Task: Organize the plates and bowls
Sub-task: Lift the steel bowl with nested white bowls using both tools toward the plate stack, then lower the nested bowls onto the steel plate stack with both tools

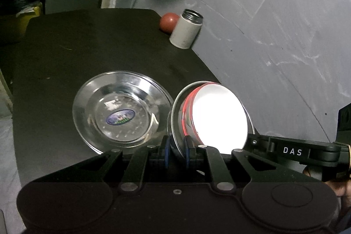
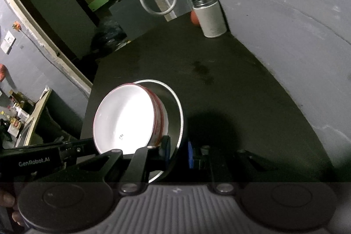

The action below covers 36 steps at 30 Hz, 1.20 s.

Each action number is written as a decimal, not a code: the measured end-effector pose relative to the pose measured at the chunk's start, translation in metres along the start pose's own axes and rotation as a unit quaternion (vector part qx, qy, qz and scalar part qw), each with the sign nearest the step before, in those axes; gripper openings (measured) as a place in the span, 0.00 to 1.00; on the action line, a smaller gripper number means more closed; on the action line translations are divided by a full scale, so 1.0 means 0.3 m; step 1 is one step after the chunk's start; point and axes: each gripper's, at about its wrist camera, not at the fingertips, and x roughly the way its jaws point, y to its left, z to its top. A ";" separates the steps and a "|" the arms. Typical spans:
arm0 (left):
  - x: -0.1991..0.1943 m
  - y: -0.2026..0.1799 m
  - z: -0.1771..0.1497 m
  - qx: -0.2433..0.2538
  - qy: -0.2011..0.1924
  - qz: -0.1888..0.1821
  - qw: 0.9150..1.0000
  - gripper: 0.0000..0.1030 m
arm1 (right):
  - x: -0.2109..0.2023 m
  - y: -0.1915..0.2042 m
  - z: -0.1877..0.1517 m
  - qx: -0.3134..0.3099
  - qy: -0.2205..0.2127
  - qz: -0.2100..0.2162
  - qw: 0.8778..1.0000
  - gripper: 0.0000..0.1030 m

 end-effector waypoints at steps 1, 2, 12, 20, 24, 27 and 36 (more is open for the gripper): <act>-0.004 0.006 0.002 -0.002 -0.001 0.001 1.000 0.13 | 0.006 0.007 0.004 -0.003 0.001 0.002 1.000 0.17; -0.009 0.013 0.003 -0.005 -0.003 0.003 1.000 0.13 | 0.011 0.012 0.006 -0.005 0.002 0.003 1.000 0.17; -0.043 0.079 0.012 -0.026 -0.011 0.017 0.999 0.12 | 0.063 0.080 0.024 -0.022 0.013 0.015 1.000 0.17; -0.071 0.143 0.023 -0.038 -0.014 0.033 0.999 0.12 | 0.131 0.134 0.055 -0.036 0.026 0.030 0.999 0.17; -0.090 0.181 0.035 -0.043 -0.018 0.044 0.998 0.12 | 0.165 0.167 0.066 -0.043 0.031 0.041 0.998 0.17; -0.098 0.209 0.046 -0.048 -0.019 0.051 0.997 0.12 | 0.190 0.188 0.075 -0.046 0.035 0.048 0.997 0.17; -0.098 0.270 0.062 -0.063 -0.017 0.066 0.996 0.12 | 0.254 0.231 0.090 -0.055 0.047 0.057 0.996 0.17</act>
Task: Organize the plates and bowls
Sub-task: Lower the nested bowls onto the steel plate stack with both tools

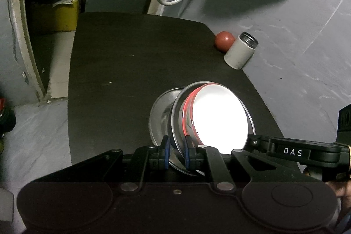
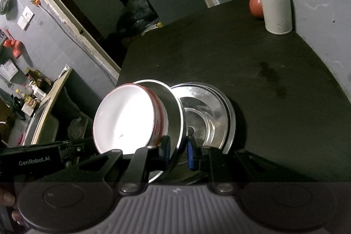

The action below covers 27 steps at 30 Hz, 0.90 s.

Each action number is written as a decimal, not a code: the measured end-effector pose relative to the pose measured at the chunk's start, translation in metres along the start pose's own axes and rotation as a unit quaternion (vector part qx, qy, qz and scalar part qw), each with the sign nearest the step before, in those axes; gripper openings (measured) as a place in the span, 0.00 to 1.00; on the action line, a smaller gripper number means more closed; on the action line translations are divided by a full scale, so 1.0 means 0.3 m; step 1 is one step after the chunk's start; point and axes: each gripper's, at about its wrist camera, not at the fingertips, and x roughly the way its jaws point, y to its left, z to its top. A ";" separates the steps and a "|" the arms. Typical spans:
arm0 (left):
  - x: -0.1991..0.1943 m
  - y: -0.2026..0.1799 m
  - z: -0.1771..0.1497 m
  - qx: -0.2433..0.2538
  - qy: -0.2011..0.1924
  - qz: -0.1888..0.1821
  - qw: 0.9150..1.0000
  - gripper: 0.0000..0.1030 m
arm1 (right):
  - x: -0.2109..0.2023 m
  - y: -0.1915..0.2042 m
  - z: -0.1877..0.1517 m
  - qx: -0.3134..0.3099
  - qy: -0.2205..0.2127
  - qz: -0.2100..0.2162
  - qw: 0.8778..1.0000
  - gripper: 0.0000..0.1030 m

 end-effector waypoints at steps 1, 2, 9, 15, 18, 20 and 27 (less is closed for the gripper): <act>0.002 0.004 0.000 -0.001 0.001 0.001 1.000 0.12 | 0.004 0.002 0.002 0.000 0.001 0.000 1.000 0.17; 0.005 0.008 0.003 -0.002 0.002 0.002 1.000 0.12 | 0.008 0.004 0.004 -0.001 0.002 -0.001 1.000 0.17; 0.052 0.022 0.008 -0.015 0.016 0.000 1.000 0.12 | 0.029 -0.003 0.019 0.000 0.008 -0.011 1.000 0.17; 0.080 0.029 0.009 -0.021 0.026 0.000 0.999 0.12 | 0.040 -0.012 0.023 0.002 0.011 -0.013 1.000 0.17; 0.087 0.028 0.015 -0.018 0.027 0.003 0.999 0.12 | 0.044 -0.013 0.022 0.004 0.012 -0.014 1.000 0.17; 0.095 0.026 0.016 -0.017 0.029 0.005 0.999 0.12 | 0.048 -0.017 0.025 0.006 0.012 -0.015 1.000 0.17; 0.121 0.016 0.020 -0.018 0.031 0.010 0.999 0.12 | 0.058 -0.032 0.038 0.012 0.009 -0.018 1.000 0.17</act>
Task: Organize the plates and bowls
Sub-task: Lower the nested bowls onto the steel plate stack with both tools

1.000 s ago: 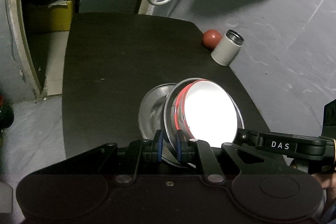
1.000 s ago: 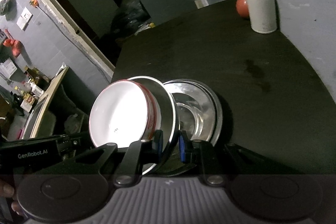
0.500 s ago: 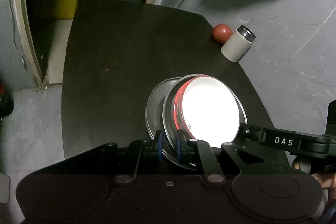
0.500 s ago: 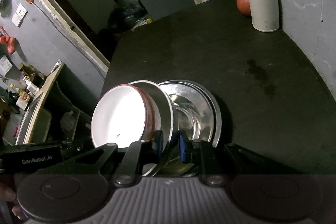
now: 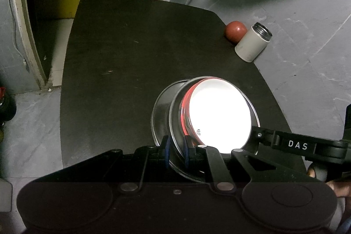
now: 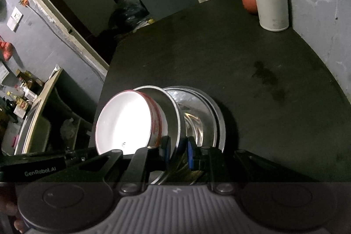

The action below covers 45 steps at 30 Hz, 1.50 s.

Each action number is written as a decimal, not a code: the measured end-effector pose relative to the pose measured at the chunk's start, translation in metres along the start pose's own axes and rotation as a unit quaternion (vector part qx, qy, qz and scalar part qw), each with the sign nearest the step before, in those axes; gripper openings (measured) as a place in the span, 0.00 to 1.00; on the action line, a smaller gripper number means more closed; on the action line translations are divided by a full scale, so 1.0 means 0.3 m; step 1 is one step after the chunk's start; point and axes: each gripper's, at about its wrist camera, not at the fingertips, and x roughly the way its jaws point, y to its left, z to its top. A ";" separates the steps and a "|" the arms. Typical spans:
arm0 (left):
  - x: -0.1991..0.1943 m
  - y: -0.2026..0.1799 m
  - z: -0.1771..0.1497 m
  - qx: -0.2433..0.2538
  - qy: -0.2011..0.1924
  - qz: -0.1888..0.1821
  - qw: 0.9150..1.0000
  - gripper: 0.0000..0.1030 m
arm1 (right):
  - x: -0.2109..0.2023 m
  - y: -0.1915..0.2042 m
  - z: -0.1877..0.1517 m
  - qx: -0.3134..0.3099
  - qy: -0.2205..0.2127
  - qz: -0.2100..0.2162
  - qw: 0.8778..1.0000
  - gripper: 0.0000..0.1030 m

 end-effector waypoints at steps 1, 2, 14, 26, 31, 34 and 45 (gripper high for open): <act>0.002 0.000 0.001 0.000 0.000 0.000 1.000 0.12 | 0.002 -0.002 0.003 0.000 -0.001 0.000 1.000 0.17; 0.005 -0.001 0.003 -0.001 -0.001 0.000 1.000 0.12 | 0.005 -0.005 0.007 0.001 -0.001 0.000 1.000 0.17; 0.039 -0.002 0.017 -0.008 0.007 0.005 1.000 0.12 | 0.028 -0.019 0.032 0.004 -0.005 -0.002 1.000 0.17; 0.057 -0.011 0.021 -0.007 0.009 0.006 1.000 0.12 | 0.035 -0.028 0.044 0.009 -0.008 -0.005 1.000 0.17; 0.054 -0.007 0.022 -0.005 0.008 0.006 1.000 0.12 | 0.034 -0.032 0.042 0.012 -0.008 -0.005 1.000 0.17; 0.050 -0.009 0.022 0.000 0.007 0.007 1.000 0.12 | 0.031 -0.033 0.037 0.015 -0.009 -0.006 1.000 0.17; 0.041 -0.018 0.028 0.010 0.006 0.005 1.000 0.12 | 0.029 -0.039 0.019 0.024 -0.009 -0.014 1.000 0.19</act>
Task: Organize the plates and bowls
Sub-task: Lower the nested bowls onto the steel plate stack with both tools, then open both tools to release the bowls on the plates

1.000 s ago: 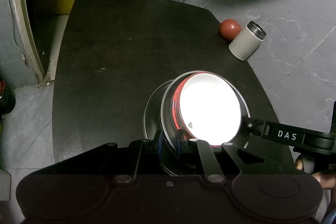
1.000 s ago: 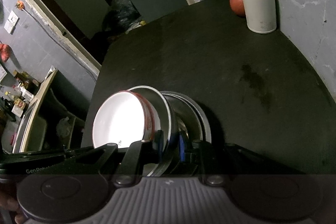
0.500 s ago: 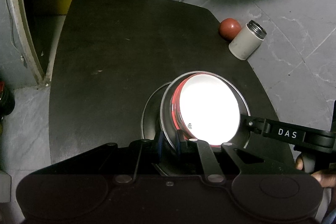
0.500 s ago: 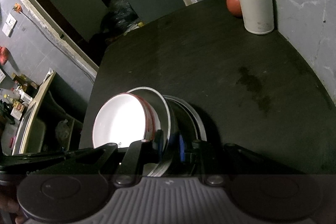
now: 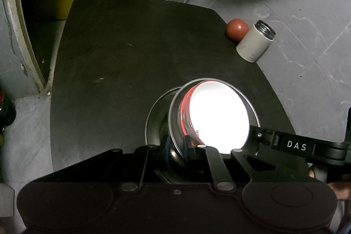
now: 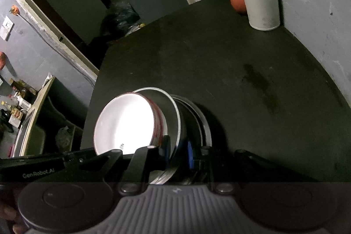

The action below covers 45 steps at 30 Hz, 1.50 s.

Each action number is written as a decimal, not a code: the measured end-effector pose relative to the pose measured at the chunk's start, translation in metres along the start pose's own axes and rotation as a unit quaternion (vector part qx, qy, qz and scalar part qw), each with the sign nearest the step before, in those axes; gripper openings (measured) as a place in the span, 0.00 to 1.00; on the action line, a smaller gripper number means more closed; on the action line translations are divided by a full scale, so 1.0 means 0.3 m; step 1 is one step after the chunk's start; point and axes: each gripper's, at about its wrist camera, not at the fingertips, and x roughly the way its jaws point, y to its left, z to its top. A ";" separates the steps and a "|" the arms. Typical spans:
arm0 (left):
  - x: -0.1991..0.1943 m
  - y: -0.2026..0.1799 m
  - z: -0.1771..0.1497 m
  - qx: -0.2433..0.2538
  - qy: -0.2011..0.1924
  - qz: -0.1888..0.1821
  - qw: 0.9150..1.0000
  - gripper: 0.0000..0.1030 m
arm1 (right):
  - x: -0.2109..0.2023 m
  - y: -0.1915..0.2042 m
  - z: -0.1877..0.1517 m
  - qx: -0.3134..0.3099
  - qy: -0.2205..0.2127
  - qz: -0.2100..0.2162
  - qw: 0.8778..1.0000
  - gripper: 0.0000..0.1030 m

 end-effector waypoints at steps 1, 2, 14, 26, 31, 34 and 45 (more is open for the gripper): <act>0.001 0.000 -0.001 0.000 0.000 -0.001 1.000 0.12 | 0.000 -0.001 -0.001 0.001 0.001 -0.001 1.000 0.19; 0.000 -0.001 -0.001 0.001 0.000 -0.001 1.000 0.12 | 0.000 -0.002 -0.002 0.002 0.001 -0.001 1.000 0.19; -0.005 0.005 0.005 0.003 0.000 0.003 1.000 0.18 | -0.001 0.005 -0.004 -0.001 0.002 -0.010 1.000 0.19; -0.017 0.003 0.007 0.005 -0.010 0.017 1.000 0.33 | -0.009 -0.003 -0.006 0.002 0.000 -0.015 1.000 0.20; -0.019 -0.005 0.007 0.011 -0.013 0.023 1.000 0.34 | -0.015 -0.008 -0.009 0.005 -0.001 -0.013 1.000 0.21; -0.021 -0.006 0.009 0.011 -0.014 0.025 1.000 0.34 | -0.016 -0.008 -0.010 0.005 -0.001 -0.013 1.000 0.21; -0.029 -0.013 0.008 0.011 -0.021 0.043 0.999 0.45 | -0.029 -0.011 -0.010 0.008 -0.009 -0.017 1.000 0.31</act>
